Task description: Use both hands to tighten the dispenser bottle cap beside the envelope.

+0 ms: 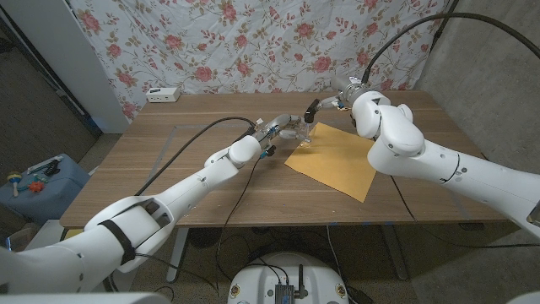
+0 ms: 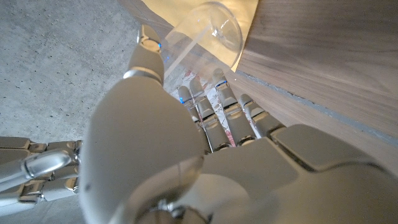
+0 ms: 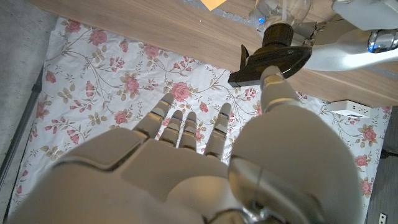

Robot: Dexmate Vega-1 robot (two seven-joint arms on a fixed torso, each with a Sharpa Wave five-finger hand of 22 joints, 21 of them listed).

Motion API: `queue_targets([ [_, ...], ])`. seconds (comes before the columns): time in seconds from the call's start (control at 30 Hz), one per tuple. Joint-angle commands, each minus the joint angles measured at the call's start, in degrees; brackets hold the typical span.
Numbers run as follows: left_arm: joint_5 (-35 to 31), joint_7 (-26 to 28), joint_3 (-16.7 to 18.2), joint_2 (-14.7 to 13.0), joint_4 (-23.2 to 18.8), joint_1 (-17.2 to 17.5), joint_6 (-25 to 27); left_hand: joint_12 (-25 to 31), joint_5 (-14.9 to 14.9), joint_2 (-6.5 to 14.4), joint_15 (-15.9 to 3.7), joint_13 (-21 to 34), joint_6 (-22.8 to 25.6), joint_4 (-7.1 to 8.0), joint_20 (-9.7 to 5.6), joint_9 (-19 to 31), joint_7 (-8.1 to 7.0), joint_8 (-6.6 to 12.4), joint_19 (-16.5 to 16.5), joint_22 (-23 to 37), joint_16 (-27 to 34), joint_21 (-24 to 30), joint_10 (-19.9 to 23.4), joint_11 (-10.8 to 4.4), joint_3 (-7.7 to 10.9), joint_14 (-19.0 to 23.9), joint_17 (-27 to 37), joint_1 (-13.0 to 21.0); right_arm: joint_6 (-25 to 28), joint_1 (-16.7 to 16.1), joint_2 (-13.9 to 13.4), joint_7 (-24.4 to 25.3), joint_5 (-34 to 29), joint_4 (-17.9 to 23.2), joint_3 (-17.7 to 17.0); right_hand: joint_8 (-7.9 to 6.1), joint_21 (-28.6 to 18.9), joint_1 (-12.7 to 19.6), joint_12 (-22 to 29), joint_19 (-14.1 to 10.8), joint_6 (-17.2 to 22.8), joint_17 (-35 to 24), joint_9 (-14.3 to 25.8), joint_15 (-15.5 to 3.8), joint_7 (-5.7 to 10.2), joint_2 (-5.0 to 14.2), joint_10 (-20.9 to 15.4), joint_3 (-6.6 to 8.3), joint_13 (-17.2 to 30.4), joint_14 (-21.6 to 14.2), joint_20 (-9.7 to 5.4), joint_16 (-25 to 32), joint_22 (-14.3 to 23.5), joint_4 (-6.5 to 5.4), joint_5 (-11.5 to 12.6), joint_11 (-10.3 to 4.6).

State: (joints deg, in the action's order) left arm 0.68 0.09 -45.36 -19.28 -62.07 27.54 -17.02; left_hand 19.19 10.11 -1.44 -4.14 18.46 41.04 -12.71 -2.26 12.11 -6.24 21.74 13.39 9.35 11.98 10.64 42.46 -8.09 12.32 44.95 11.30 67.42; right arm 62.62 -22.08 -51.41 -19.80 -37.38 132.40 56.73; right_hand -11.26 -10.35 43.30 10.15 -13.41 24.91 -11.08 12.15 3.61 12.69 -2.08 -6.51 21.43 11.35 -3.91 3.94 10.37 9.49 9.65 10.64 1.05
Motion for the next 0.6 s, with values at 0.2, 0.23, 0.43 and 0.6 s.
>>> queue_targets([
  [0.2, 0.17, -0.38, -0.23, 0.29, 0.62, -0.33, -0.2, 0.23, 0.34, 7.1, -6.37, 9.92, 8.9, 4.24, -5.82, 0.18, 0.75, 1.55, 0.45, 0.05, 0.11, -0.19, 4.81, -1.55, 4.65, 1.18, 0.17, -4.22, -6.63, 0.42, -1.45, -10.33, 0.16, -1.13, -3.71, 0.55, 0.24, 1.57, -0.04, 1.28, -2.84, -0.19, 0.15, 1.17, -0.06, -0.28, 2.51, 0.96, 0.27, 2.22, 1.57, -0.01, 0.17, 0.02, 0.64, 0.11],
  [0.23, 0.13, -0.41, -0.26, 0.27, 0.6, -0.34, -0.16, 0.24, 0.34, 7.07, -6.42, 9.93, 8.96, 4.24, -5.85, 0.18, 0.72, 1.57, 0.5, 0.05, 0.11, -0.17, 4.86, -1.5, 4.64, 1.16, 0.18, -4.23, -7.05, 0.38, -1.38, -10.65, 0.26, -1.31, -3.96, 0.56, 0.27, 1.59, -0.03, 1.57, -3.16, -0.21, 0.16, 1.4, -0.06, -0.34, 2.84, 0.98, 0.27, 2.65, 1.75, -0.06, 0.18, -0.04, 0.65, 0.2],
  [0.43, 0.07, -0.33, -0.35, 0.45, 0.84, -0.42, -0.33, 0.21, 0.35, 7.08, -6.43, 9.98, 9.01, 4.23, -5.83, 0.18, 0.86, 1.6, 0.5, 0.05, 0.13, -0.18, 4.94, -1.64, 4.7, 1.23, 0.17, -4.28, -8.34, 0.89, -0.65, -13.47, 0.25, -2.56, -4.55, 0.53, 0.18, 1.37, 0.01, 2.51, -4.48, -0.34, 0.18, 2.08, -0.05, -0.67, 4.56, 0.94, 0.29, 3.88, 2.19, 0.09, 0.2, -0.38, 0.65, 0.18],
  [0.6, 0.04, -0.47, -0.47, 0.66, 1.24, -0.64, -0.61, 0.17, 0.35, 7.09, -6.47, 10.02, 8.96, 4.23, -5.83, 0.18, 0.9, 1.58, 0.5, 0.05, 0.13, -0.18, 4.95, -1.58, 4.72, 1.2, 0.18, -4.31, -9.3, 1.19, -0.08, -15.29, -0.09, -3.48, -4.75, 0.52, 0.15, 1.28, 0.04, 2.88, -5.03, -0.38, 0.18, 2.36, -0.06, -0.87, 5.22, 0.9, 0.29, 4.41, 2.43, 0.13, 0.21, -0.46, 0.66, 0.51],
])
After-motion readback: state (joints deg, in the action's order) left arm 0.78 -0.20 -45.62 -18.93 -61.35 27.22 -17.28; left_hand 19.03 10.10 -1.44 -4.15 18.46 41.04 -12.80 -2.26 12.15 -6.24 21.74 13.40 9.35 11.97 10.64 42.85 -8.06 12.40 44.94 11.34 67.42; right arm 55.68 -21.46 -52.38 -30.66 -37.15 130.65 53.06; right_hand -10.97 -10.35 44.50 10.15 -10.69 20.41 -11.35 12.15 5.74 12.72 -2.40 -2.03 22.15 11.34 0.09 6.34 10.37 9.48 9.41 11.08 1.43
